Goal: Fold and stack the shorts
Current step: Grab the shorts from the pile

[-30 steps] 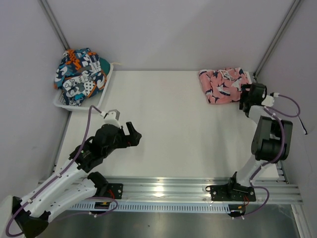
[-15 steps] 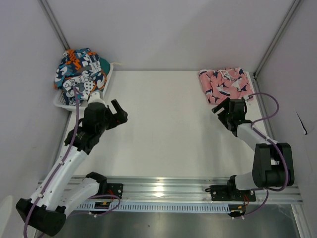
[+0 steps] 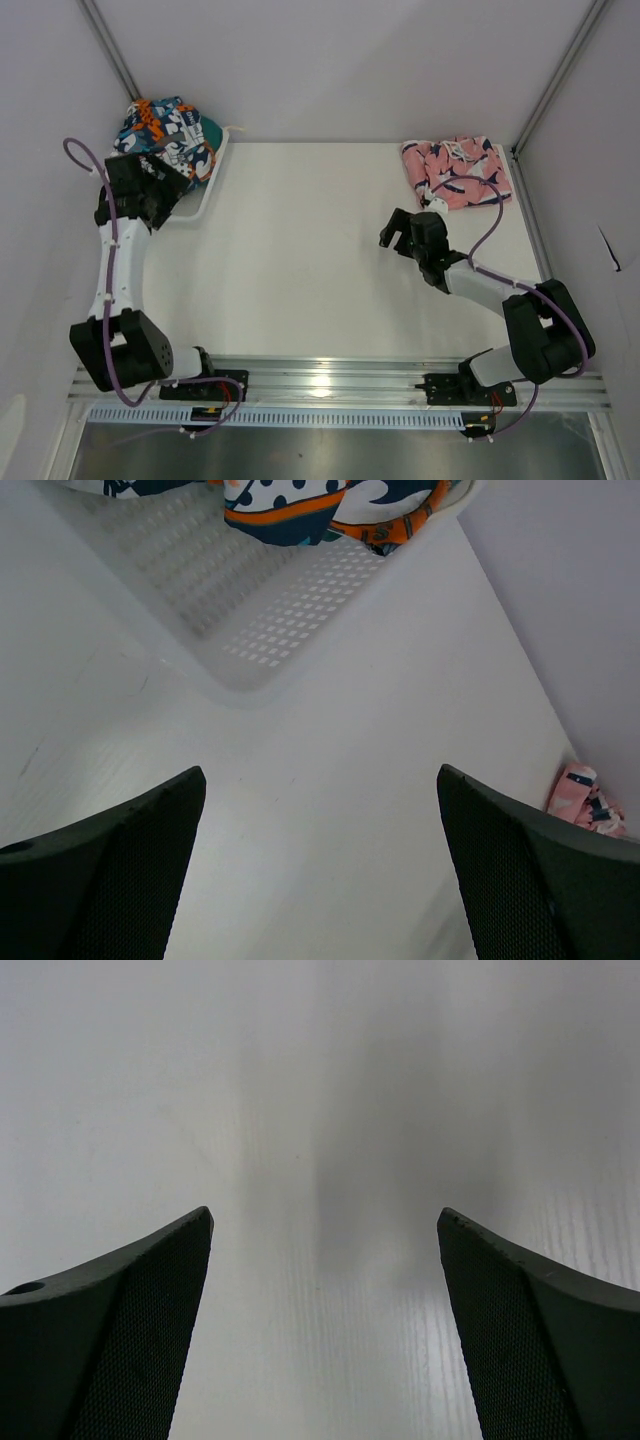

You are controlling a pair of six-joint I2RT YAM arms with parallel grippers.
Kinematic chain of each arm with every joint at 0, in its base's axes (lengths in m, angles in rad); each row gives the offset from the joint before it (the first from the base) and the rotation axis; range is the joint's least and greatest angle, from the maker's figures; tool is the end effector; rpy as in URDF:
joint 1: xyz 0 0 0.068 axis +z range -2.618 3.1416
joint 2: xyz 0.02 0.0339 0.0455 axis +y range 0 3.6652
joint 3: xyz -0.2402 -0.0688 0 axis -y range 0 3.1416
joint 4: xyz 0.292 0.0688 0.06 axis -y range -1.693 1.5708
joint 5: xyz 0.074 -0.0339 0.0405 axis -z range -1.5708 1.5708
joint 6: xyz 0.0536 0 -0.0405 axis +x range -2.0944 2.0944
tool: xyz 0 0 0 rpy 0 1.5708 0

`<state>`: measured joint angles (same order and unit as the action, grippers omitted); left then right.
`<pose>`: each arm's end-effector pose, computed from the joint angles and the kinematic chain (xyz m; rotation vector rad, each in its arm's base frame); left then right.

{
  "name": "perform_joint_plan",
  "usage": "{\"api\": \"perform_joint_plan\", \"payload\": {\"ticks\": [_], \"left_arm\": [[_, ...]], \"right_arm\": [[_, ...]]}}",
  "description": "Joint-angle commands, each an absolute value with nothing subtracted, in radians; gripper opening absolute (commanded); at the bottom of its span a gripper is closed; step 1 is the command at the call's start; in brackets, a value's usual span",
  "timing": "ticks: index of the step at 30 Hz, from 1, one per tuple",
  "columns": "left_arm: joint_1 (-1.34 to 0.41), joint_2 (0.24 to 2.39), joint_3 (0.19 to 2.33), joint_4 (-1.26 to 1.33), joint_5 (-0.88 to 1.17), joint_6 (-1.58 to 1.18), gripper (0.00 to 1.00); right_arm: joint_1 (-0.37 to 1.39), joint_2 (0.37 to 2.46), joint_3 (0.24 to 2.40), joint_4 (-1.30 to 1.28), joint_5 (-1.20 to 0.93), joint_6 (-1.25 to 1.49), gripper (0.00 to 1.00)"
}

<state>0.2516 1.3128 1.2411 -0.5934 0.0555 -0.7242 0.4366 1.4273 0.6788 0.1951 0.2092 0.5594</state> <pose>0.3442 0.0854 0.3060 -1.0296 2.0050 -0.3175 0.3201 0.1371 0.1300 0.2551 2.1177 0.3708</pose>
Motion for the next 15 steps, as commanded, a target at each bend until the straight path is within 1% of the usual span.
{"api": "perform_joint_plan", "payload": {"ticks": [1, 3, 4, 7, 10, 12, 13, 14, 15], "left_arm": [[0.273, 1.357, 1.35, -0.569, 0.045, -0.828, 0.99], [0.275, 1.377, 1.377, -0.555, -0.001, -0.844, 0.99], [0.278, 1.387, 1.385, -0.549, -0.074, -0.862, 0.99], [0.301, 1.431, 1.379, -0.505, -0.13, -0.954, 0.99], [0.311, 1.454, 1.31, -0.361, -0.144, -1.027, 0.99], [0.313, 1.492, 1.287, -0.304, -0.19, -1.042, 0.98], [0.311, 1.514, 1.293, -0.295, -0.211, -1.04, 0.98], [0.313, 1.543, 1.349, -0.305, -0.244, -1.035, 0.99], [0.313, 1.612, 1.377, -0.323, -0.25, -1.029, 0.99]], "right_arm": [[0.423, 1.405, 0.647, 0.279, 0.245, 0.531, 0.94], [0.422, 1.399, 0.64, 0.29, 0.251, 0.532, 0.95], [0.42, 1.397, 0.638, 0.293, 0.252, 0.538, 0.95], [0.396, 1.394, 0.609, 0.354, 0.195, 0.575, 0.96], [0.388, 1.41, 0.6, 0.388, 0.152, 0.6, 0.98], [0.388, 1.42, 0.603, 0.391, 0.14, 0.61, 0.98], [0.387, 1.422, 0.597, 0.397, 0.127, 0.615, 0.98], [0.387, 1.427, 0.594, 0.409, 0.126, 0.612, 0.98], [0.384, 1.431, 0.594, 0.423, 0.127, 0.614, 0.98]]}}
